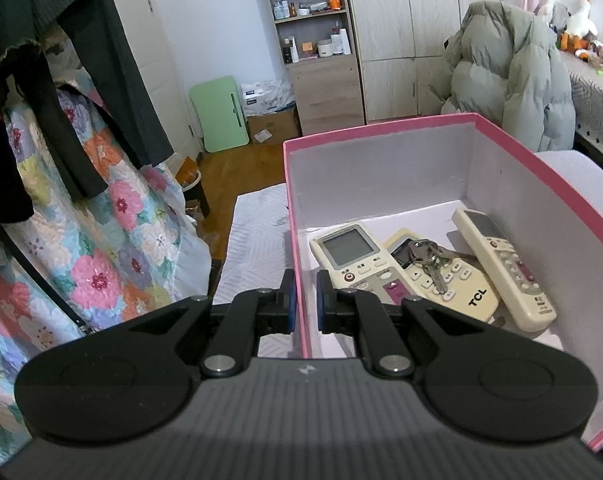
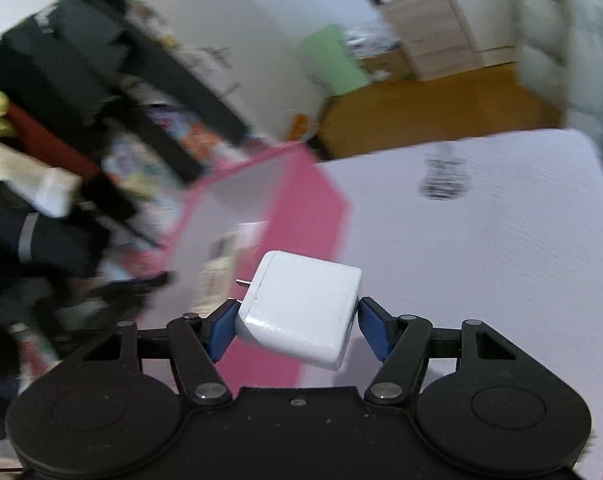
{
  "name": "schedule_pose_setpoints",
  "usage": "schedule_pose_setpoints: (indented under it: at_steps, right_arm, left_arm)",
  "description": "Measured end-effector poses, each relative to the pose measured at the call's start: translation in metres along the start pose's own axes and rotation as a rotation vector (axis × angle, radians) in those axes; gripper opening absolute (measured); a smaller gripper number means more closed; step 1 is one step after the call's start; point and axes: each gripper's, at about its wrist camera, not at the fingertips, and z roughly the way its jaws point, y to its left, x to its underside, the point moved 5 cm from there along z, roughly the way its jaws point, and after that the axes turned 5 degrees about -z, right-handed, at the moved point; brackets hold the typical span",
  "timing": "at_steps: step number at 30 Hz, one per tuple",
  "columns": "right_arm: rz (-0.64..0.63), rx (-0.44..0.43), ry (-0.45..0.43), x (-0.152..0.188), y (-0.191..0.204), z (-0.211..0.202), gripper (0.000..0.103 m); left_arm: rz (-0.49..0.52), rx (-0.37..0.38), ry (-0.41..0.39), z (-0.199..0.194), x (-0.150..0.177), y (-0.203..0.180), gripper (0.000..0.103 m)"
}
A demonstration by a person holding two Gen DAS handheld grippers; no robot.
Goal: Organize rigid objects
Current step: 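Lift the charger cube with the right tool and carry it over the box, then lower the charger cube into the pink box and open the right tool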
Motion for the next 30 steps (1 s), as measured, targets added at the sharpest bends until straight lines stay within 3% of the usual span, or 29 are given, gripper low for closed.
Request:
schedule_pose_setpoints:
  at_steps: [6,11,16,22,30]
  right_arm:
    - [-0.145,-0.069,0.043,-0.023,0.060,0.019,0.070]
    - [-0.334,0.026,0.104,-0.048,0.092,0.065,0.070]
    - [-0.408,0.098,0.204,-0.071,0.097,0.131,0.070]
    - [-0.485,0.193,0.303,-0.074,0.094,0.189,0.070]
    - [-0.480,0.199,0.415,-0.052,0.082,0.205,0.070]
  left_arm:
    - [-0.083,0.030,-0.024,-0.001,0.001,0.010,0.007]
    - [-0.044,-0.003,-0.064,-0.005,0.001,0.004,0.006]
    - [-0.048,-0.003,-0.067,-0.005,0.000,0.004,0.006]
    - [-0.052,0.005,-0.070,-0.006,0.000,0.005,0.005]
    - [-0.094,0.044,-0.074,-0.006,0.001,0.010,0.005]
